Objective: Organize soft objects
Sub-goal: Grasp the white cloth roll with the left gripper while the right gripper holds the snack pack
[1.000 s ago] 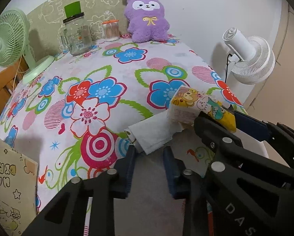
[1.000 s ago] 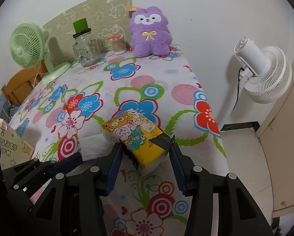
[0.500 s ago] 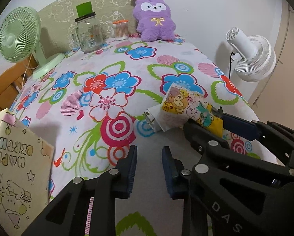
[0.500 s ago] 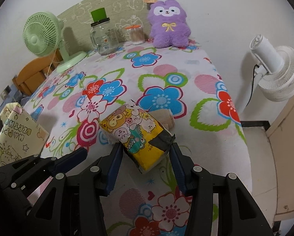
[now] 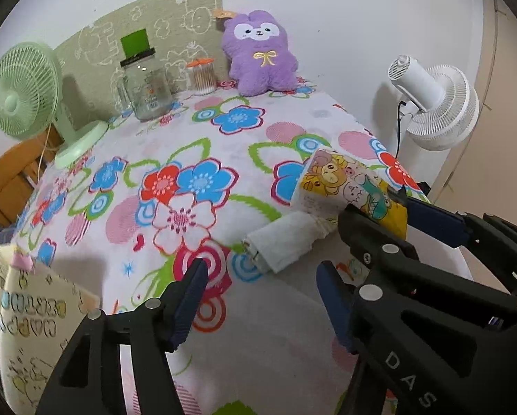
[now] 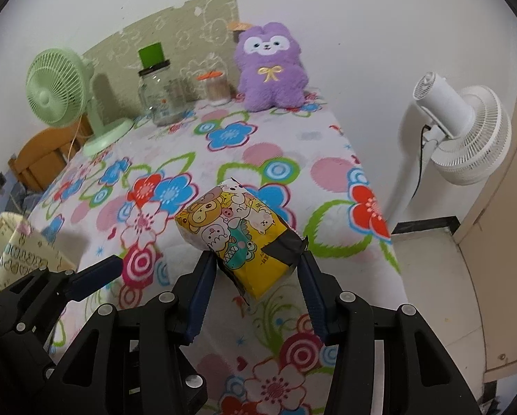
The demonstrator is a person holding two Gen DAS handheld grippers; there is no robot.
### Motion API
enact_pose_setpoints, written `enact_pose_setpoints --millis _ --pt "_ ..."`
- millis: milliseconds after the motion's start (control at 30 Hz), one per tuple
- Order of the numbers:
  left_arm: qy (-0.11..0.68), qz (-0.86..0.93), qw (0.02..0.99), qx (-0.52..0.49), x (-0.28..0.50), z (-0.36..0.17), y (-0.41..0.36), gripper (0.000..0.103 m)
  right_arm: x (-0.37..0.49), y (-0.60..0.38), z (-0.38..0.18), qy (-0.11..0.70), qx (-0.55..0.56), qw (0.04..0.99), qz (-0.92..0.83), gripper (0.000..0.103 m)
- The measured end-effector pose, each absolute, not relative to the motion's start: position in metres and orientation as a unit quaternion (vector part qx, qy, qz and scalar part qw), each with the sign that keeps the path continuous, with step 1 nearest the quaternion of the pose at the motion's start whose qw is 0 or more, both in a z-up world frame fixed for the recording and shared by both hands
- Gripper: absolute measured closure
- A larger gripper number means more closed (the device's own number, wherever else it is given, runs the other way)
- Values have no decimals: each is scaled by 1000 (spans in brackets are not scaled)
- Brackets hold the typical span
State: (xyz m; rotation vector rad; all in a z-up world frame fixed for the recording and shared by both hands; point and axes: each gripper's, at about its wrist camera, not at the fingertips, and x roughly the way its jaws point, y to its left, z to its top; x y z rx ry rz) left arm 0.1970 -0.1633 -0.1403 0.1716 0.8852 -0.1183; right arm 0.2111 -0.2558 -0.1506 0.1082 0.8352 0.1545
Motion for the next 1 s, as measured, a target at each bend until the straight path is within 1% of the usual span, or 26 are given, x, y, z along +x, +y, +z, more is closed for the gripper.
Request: enact_pose_setpoints --millis 200,467,500,533,600,700,867,967,1000 --pt "413 -59 903 101 211 -137 -176 27 220 -269 -148 391 64 917 45 51" --pt "418 -61 900 105 230 -151 -184 28 232 -281 -159 403 73 912 23 51" --pt "420 -61 900 103 232 -153 -184 30 233 -281 -161 406 73 911 23 51" --pt "423 -60 898 102 234 -155 -184 36 233 -282 -162 407 73 910 23 51" --pt "436 -63 893 97 237 -161 -182 44 234 -281 -165 412 72 908 22 51" --pt "454 -63 883 101 239 -164 -182 45 235 -280 -166 415 71 907 23 51" --pt "451 -64 884 105 233 -164 -181 51 233 -277 -168 420 66 905 22 51" --pt "453 -65 883 105 227 -164 -179 57 230 -275 -167 422 60 904 21 51" --pt "456 -66 881 105 226 -164 -178 64 228 -273 -167 422 57 904 20 51"
